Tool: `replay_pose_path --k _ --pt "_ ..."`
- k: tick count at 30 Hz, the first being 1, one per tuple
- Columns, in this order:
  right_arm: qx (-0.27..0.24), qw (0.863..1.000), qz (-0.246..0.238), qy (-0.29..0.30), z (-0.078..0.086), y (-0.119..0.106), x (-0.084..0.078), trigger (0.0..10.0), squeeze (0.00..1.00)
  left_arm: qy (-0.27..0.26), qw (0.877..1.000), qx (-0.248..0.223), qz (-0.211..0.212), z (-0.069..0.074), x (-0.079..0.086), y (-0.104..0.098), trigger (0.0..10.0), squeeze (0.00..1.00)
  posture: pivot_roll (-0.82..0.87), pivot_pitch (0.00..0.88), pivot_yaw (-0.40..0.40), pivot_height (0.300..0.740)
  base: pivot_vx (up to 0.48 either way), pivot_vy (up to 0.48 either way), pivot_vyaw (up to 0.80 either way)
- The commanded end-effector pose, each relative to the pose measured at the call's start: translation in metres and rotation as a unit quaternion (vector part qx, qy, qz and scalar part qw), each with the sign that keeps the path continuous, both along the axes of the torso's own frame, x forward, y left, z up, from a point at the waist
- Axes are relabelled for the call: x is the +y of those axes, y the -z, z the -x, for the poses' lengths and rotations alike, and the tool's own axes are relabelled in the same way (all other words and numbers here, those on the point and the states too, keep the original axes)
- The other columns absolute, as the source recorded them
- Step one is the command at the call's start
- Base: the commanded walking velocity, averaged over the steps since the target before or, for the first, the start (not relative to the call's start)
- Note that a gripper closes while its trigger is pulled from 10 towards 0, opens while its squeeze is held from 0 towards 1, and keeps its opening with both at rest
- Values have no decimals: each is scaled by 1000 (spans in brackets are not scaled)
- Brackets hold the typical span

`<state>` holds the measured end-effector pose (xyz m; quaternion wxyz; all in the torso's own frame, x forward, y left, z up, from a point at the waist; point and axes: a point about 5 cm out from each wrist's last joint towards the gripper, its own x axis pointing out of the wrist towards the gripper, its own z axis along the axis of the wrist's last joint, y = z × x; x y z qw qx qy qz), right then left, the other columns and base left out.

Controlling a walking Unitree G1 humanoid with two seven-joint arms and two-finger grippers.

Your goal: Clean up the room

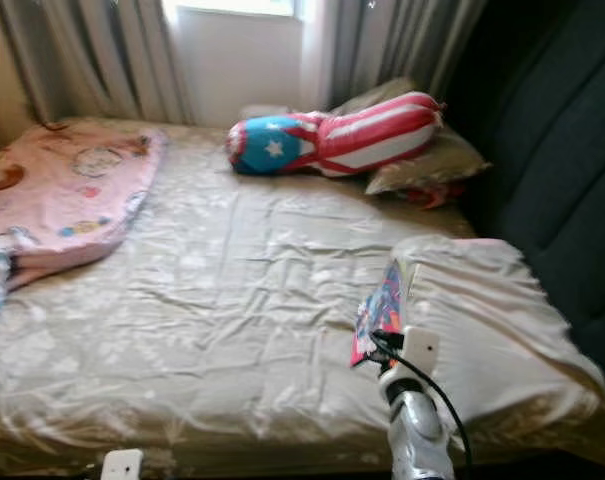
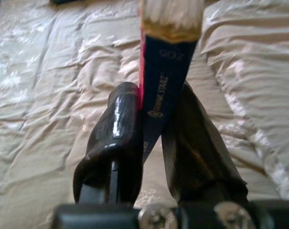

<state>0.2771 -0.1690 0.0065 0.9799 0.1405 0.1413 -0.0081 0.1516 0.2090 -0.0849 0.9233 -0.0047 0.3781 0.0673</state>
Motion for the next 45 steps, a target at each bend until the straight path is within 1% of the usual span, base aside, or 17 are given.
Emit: replay_pose_path --k 1,11,22,45 --pt "-22 1000 7 -1 -6 -9 -1 10000 0 1 1000 8 0 2 -1 2 10000 0 65 0 -91 723 0 0 0" --pt "-22 1000 2 -7 -7 -9 0 10000 0 -3 1000 11 0 4 0 2 10000 0 65 0 -91 723 0 0 0" --pt "-18 1000 5 -4 -6 -7 -1 10000 0 -6 1000 9 18 4 -3 3 10000 0 64 0 -93 723 0 0 0" --pt "-18 1000 5 -4 -6 -7 -1 10000 0 -6 1000 9 18 4 -3 3 10000 0 64 0 -93 723 0 0 0"
